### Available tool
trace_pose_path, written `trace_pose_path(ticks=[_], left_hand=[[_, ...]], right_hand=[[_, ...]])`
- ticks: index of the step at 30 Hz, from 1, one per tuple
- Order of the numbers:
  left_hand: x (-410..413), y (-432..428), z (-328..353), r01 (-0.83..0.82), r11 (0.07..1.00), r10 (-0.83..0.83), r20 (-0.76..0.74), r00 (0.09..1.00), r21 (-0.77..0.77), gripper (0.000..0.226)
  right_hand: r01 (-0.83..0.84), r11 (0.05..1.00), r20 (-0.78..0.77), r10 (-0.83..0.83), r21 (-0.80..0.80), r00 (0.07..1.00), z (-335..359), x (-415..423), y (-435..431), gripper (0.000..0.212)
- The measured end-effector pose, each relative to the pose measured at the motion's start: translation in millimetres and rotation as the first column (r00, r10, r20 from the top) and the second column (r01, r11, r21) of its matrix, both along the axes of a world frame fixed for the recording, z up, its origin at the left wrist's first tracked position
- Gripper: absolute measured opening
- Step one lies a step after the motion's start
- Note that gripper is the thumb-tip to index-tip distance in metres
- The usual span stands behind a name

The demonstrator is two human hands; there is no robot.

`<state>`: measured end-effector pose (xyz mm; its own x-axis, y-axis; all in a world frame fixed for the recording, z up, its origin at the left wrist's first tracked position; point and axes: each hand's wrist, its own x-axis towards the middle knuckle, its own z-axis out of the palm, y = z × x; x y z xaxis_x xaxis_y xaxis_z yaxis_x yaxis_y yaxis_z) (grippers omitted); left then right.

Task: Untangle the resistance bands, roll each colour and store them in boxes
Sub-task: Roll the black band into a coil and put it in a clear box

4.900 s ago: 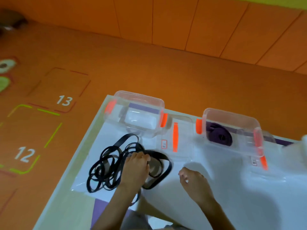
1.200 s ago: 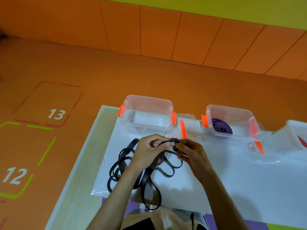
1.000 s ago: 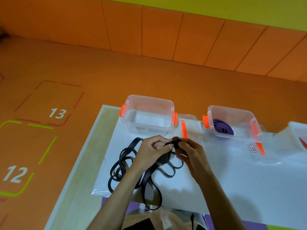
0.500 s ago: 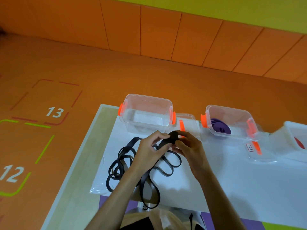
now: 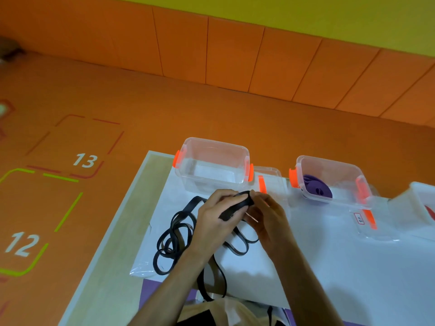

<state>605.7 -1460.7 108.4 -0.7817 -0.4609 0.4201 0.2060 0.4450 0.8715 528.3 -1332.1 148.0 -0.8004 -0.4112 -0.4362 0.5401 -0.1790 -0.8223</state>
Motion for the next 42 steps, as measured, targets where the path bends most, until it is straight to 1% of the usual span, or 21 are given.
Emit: trace_pose_path(ticks=[2, 4, 7, 9, 11, 13, 15, 17, 18, 20, 21, 24, 27, 29, 32, 34, 36, 38, 40, 42], left_hand=[[2, -3, -3, -0.006, 0.998, 0.008, 0.035, 0.999, -0.060, 0.031], [3, -6, -3, 0.000, 0.996, 0.008, 0.101, 0.995, -0.085, 0.033], [1, -10, 3, 0.001, 1.000, -0.001, 0.211, 0.978, -0.001, 0.025], [-2, -10, 5, -0.003, 0.998, -0.011, 0.207, 0.978, 0.068, 0.019], [-3, -8, 5, 0.022, 0.991, -0.042, 0.149, 0.988, 0.133, 0.021], [-4, -7, 3, 0.066, 0.980, -0.085, 0.098, 0.992, 0.186, 0.025], [-5, -11, 2, 0.096, 0.956, -0.126, 0.093, 0.988, 0.279, 0.027], [-4, -18, 1, 0.117, 0.921, -0.175, 0.126, 0.977, 0.371, 0.028], [-3, -22, -1, 0.133, 0.904, -0.206, 0.142, 0.968, 0.407, 0.027], [-1, -26, -2, 0.175, 0.869, -0.269, 0.146, 0.952, 0.463, 0.026], [0, -26, -2, 0.196, 0.853, -0.293, 0.133, 0.947, 0.484, 0.026], [0, -25, 4, 0.220, 0.833, -0.307, 0.095, 0.947, 0.507, 0.028], [1, -28, 8, 0.175, 0.794, -0.272, 0.083, 0.959, 0.582, 0.026], [3, -31, 7, 0.157, 0.796, -0.242, 0.069, 0.968, 0.585, 0.021], [6, -35, 11, 0.208, 0.768, -0.298, 0.050, 0.953, 0.605, 0.024], [8, -42, 13, 0.228, 0.763, -0.343, 0.079, 0.936, 0.605, 0.026], [10, -48, 14, 0.237, 0.791, -0.366, 0.126, 0.922, 0.565, 0.027], [10, -50, 14, 0.245, 0.825, -0.369, 0.157, 0.916, 0.510, 0.028], [10, -47, 16, 0.212, 0.842, -0.331, 0.164, 0.929, 0.496, 0.026], [8, -43, 17, 0.137, 0.830, -0.245, 0.133, 0.960, 0.541, 0.024]], right_hand=[[-0.046, 0.991, -0.066, 0.054, 0.122, 0.996, -3, -1, 0, 0.024], [-0.088, 0.980, -0.134, 0.112, 0.179, 0.985, -1, -3, 3, 0.036], [-0.159, 0.964, -0.182, 0.199, 0.215, 0.963, 3, -7, 6, 0.053], [-0.166, 0.972, -0.141, 0.190, 0.168, 0.972, 3, -10, 8, 0.058], [-0.160, 0.985, -0.082, 0.166, 0.067, 0.983, 2, -11, 10, 0.055], [-0.176, 0.984, -0.050, 0.174, -0.031, 0.983, 1, -9, 13, 0.045], [-0.197, 0.978, -0.032, 0.195, -0.069, 0.980, 0, -6, 15, 0.039], [-0.235, 0.972, -0.055, 0.235, 0.014, 0.970, 2, -7, 15, 0.040], [-0.255, 0.962, -0.089, 0.264, 0.098, 0.960, 3, -8, 16, 0.039], [-0.272, 0.928, -0.160, 0.318, 0.253, 0.935, 7, -13, 18, 0.031], [-0.277, 0.920, -0.191, 0.336, 0.278, 0.922, 7, -15, 20, 0.027], [-0.295, 0.927, -0.268, 0.352, 0.232, 0.897, 8, -17, 22, 0.028], [-0.268, 0.927, -0.370, 0.353, 0.262, 0.859, 8, -16, 20, 0.025], [-0.251, 0.935, -0.392, 0.334, 0.249, 0.857, 7, -16, 17, 0.024], [-0.224, 0.963, -0.354, 0.263, 0.147, 0.898, 3, -14, 14, 0.032], [-0.259, 0.956, -0.337, 0.291, 0.140, 0.895, 0, -14, 16, 0.030], [-0.319, 0.933, -0.324, 0.358, 0.166, 0.876, -2, -16, 18, 0.035], [-0.338, 0.922, -0.330, 0.384, 0.190, 0.863, 0, -17, 18, 0.036], [-0.312, 0.933, -0.337, 0.356, 0.180, 0.871, 4, -19, 15, 0.034], [-0.295, 0.948, -0.318, 0.319, 0.120, 0.893, 6, -21, 12, 0.038]])
